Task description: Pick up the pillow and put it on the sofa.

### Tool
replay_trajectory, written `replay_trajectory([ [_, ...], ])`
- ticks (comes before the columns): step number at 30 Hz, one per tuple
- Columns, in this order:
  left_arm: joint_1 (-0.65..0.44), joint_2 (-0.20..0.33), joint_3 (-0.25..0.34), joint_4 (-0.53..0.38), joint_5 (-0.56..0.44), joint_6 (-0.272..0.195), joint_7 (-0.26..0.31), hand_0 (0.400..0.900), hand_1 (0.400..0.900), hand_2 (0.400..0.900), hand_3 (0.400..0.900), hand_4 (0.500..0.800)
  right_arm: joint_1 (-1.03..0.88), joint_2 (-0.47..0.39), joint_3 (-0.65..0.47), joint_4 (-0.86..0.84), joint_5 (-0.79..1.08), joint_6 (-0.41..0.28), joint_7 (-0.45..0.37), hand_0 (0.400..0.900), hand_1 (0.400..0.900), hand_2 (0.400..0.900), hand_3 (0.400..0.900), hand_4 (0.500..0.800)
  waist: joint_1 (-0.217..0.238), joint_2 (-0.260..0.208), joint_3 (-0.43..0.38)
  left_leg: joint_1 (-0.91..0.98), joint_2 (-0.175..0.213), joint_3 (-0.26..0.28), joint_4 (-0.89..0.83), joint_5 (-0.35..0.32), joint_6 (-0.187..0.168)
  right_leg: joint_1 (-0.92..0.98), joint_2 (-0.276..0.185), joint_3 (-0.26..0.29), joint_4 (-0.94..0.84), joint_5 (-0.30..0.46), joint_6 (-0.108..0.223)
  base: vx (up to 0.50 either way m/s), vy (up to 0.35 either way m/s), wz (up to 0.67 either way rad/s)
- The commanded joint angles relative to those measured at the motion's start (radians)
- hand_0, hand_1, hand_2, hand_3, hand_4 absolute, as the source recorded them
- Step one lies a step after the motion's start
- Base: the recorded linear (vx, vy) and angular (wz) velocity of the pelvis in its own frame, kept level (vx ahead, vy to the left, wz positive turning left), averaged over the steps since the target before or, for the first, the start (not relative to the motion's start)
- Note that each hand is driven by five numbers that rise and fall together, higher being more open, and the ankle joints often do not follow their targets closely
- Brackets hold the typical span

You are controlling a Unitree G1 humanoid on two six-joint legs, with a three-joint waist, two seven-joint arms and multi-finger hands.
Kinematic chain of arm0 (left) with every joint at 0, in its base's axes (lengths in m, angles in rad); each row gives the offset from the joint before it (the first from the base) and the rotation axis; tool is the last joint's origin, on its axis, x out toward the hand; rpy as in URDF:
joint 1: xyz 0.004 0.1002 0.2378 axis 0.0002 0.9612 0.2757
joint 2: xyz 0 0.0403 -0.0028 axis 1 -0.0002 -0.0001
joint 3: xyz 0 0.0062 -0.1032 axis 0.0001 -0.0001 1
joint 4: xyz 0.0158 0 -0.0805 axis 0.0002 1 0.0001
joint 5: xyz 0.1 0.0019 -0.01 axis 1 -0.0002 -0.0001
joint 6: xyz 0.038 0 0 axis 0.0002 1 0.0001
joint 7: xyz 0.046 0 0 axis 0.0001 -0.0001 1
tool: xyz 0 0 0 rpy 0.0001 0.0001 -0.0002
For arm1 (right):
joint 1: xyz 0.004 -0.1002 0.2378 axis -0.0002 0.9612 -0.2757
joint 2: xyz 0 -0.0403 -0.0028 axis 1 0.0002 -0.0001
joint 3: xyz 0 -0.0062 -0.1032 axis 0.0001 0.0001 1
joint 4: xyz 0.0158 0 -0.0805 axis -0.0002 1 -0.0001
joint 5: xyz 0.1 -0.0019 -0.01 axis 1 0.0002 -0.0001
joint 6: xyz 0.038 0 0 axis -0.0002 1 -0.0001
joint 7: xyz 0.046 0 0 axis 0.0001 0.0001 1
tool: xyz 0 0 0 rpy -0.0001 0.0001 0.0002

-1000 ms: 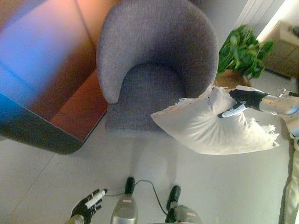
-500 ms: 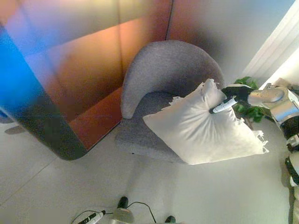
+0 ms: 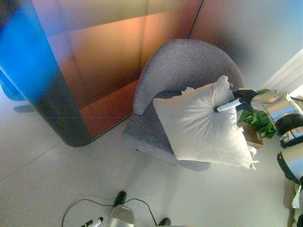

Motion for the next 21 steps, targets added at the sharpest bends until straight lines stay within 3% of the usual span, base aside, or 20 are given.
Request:
replay_trajectory([
  [1,0.0,0.065,-0.021,0.018,0.003,-0.052,-0.015,0.9,0.9,0.9,0.9,0.8,-0.377,-0.119,0.064,0.041,0.049,0.008,-0.187,0.9,0.9,0.9,0.9,0.8,0.032,-0.03,0.008,0.002,-0.027,0.034,-0.017,-0.059,0.02,0.055,0.035,-0.004,-0.001,-0.019,0.044,-0.07,-0.054,0.06],
  [8,0.001,0.065,-0.043,0.01,-0.016,-0.082,-0.024,0.9,0.9,0.9,0.9,0.8,-0.438,-0.172,0.127,0.116,0.061,0.042,-0.179,0.9,0.9,0.9,0.9,0.8,0.041,-0.018,0.022,-0.036,-0.028,0.014,-0.017,-0.055,0.018,0.029,0.038,-0.006,-0.001,-0.031,0.04,-0.03,-0.021,0.03],
  [21,0.009,0.065,-0.067,-0.01,-0.031,-0.082,-0.055,0.9,0.9,0.9,0.9,0.8,-0.401,-0.254,0.114,0.132,0.06,0.022,-0.116,0.9,0.9,0.9,0.9,0.8,0.015,0.004,0.001,-0.036,-0.028,0.032,-0.017,-0.063,0.012,0.016,0.032,0.006,-0.001,-0.043,0.037,-0.01,0.004,-0.06],
])
